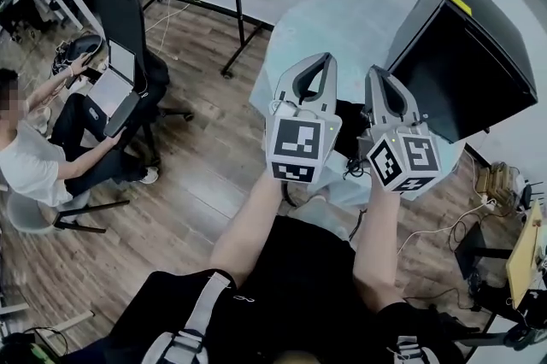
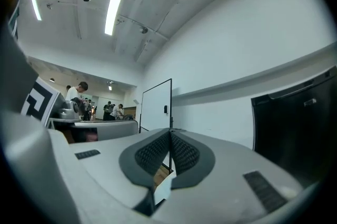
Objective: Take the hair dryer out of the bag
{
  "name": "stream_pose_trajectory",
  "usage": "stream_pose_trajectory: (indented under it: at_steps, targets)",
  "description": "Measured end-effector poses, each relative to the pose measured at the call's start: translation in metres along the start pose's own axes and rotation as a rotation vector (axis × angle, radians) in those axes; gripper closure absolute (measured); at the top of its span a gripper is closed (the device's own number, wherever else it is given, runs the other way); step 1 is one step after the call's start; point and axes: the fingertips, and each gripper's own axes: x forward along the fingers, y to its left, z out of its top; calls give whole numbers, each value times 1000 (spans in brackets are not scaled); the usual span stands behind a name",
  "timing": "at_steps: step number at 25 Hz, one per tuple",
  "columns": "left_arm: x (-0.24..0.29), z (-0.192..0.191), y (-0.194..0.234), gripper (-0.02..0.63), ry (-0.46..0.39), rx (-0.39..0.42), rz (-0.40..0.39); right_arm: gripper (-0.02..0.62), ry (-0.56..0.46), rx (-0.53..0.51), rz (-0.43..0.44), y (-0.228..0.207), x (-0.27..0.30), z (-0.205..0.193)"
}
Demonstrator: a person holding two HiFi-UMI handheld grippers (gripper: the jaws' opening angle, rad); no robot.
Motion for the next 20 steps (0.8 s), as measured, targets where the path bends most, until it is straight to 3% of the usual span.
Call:
stream_pose_trajectory:
  at_steps: [20]
  targets:
    - [-26,-8,41,595,21,-13,94,594,35,-27,97,41,22,-12]
